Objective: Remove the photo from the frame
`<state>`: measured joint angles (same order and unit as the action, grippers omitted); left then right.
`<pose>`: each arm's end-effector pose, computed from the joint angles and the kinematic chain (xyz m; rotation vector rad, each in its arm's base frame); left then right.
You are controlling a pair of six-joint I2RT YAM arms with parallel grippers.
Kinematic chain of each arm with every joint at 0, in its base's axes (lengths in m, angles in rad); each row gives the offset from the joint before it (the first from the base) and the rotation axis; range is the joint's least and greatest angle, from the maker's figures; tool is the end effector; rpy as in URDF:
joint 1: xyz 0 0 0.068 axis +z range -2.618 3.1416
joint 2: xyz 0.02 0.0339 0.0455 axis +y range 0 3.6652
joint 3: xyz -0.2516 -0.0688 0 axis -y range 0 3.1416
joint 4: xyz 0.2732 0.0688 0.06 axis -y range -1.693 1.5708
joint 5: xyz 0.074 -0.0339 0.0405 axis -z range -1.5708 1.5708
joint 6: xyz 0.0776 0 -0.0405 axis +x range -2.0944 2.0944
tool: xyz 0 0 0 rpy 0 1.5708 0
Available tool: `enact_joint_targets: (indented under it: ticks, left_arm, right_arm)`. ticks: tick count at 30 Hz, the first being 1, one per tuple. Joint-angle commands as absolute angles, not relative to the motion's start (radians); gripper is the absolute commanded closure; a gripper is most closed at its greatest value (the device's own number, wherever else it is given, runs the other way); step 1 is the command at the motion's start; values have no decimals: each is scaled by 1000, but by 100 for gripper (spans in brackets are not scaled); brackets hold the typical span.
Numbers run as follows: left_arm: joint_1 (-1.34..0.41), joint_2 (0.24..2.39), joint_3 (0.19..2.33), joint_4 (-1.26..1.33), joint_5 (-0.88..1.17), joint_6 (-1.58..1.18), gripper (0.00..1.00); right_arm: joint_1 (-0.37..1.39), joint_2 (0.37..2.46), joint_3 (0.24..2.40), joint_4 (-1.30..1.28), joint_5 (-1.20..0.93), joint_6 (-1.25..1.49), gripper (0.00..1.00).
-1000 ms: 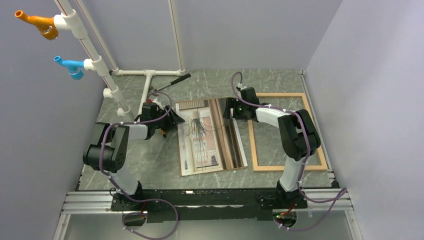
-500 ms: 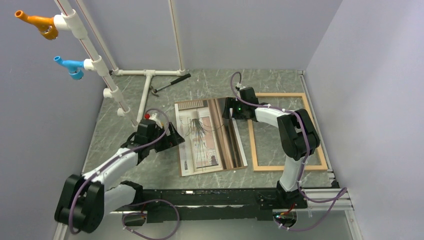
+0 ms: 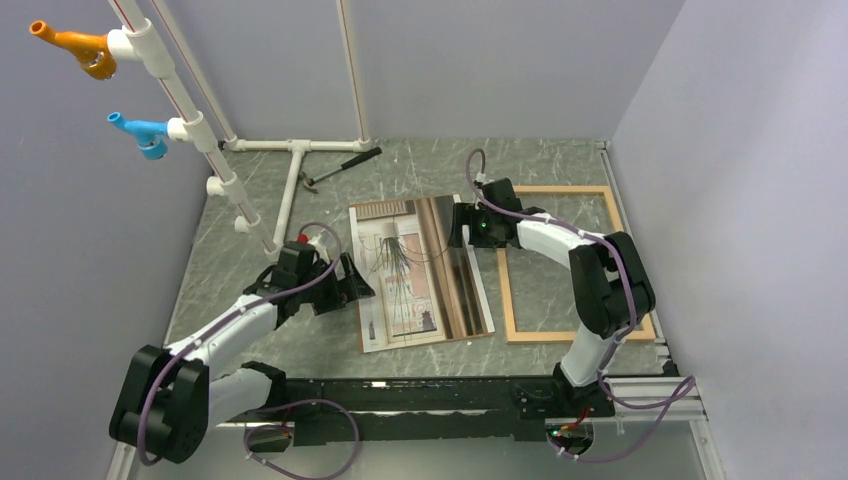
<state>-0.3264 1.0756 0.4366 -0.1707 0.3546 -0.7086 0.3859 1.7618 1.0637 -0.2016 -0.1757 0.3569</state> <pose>0.2346 -0.1078 0.1138 -0.2996 2.4940 -0.8860 0.3740 0.1666 0.1131 -0.1143 2.5262 0.5273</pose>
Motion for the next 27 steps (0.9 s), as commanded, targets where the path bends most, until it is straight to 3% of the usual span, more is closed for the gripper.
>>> enact_joint_targets:
  ticks: [1,7,14,27]
  left_arm:
    - [-329,1149,526,-159,360,-660,0]
    - [-333,1289,568,-101,341,-656,1]
    - [-350,1388,586,-69,288,-648,8]
    - [-402,1480,575,-63,186,-646,19]
  right_arm:
    - [370,1710,1036,-243,-131,332,9]
    - [369,1737,1019,-265,-71,305,6]
    - [365,1772,992,-199,-204,331,7]
    - [268,1649,869,-30,-491,439,22]
